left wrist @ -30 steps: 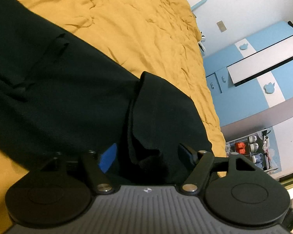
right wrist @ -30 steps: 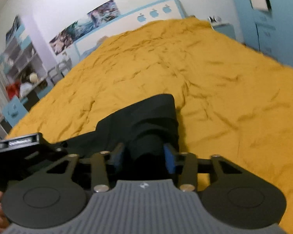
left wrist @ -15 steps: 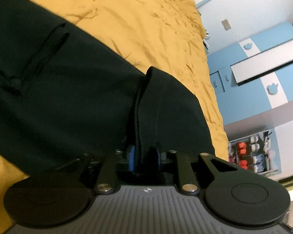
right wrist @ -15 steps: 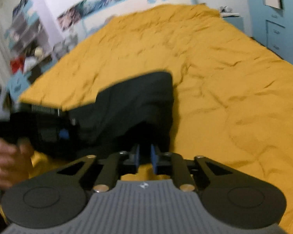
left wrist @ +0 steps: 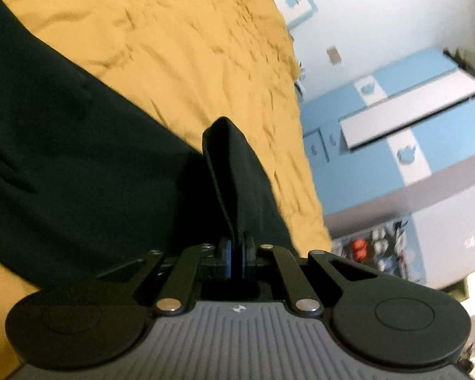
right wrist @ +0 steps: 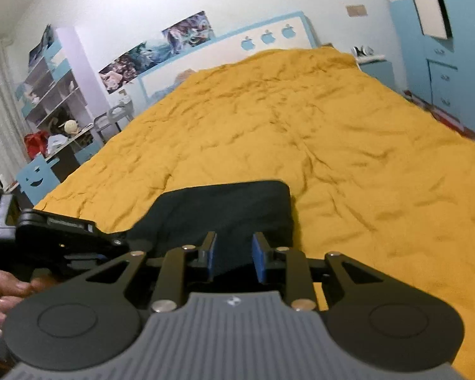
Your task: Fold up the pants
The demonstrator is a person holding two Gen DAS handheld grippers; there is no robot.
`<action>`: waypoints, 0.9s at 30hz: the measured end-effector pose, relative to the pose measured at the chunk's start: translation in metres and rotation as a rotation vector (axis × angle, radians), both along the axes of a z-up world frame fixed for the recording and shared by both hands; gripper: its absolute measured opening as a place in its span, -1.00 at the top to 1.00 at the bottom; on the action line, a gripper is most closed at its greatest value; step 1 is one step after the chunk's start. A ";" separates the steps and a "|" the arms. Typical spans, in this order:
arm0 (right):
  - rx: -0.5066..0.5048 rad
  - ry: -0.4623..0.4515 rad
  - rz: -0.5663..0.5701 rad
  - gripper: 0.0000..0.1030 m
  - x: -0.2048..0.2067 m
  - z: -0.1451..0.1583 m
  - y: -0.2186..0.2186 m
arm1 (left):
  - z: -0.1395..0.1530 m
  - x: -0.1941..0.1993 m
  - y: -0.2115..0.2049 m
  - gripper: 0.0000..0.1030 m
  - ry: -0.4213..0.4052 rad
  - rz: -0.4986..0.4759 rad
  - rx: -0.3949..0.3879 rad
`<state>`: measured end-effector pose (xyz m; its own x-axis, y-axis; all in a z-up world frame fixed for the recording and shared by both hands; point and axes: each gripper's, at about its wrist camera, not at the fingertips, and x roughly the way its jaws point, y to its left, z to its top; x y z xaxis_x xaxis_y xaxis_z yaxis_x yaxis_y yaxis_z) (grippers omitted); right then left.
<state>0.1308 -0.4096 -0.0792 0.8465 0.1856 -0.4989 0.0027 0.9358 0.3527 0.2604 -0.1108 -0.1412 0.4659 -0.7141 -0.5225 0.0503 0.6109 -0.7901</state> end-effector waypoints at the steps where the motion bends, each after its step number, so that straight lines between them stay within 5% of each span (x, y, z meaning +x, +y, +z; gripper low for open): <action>1: -0.011 -0.004 0.007 0.59 0.003 0.003 0.003 | 0.001 0.001 0.006 0.90 0.002 0.009 -0.009; 11: -0.170 0.000 0.150 0.60 0.042 0.000 0.050 | -0.023 -0.001 0.043 0.90 0.061 0.029 0.038; 18: -0.318 0.212 0.219 0.59 0.047 -0.056 0.066 | -0.039 0.002 0.035 0.86 0.086 -0.011 0.090; 23: -0.295 0.200 0.204 0.58 0.045 -0.044 0.061 | -0.026 0.000 0.036 0.39 0.050 -0.068 0.152; 27: -0.305 0.114 0.218 0.56 0.043 -0.024 0.072 | -0.001 -0.015 0.060 -0.07 -0.055 -0.040 0.221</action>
<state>0.1734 -0.3372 -0.1033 0.7395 0.1842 -0.6475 -0.1851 0.9804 0.0676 0.2450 -0.0511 -0.1420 0.4715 -0.6038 -0.6428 0.1173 0.7654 -0.6328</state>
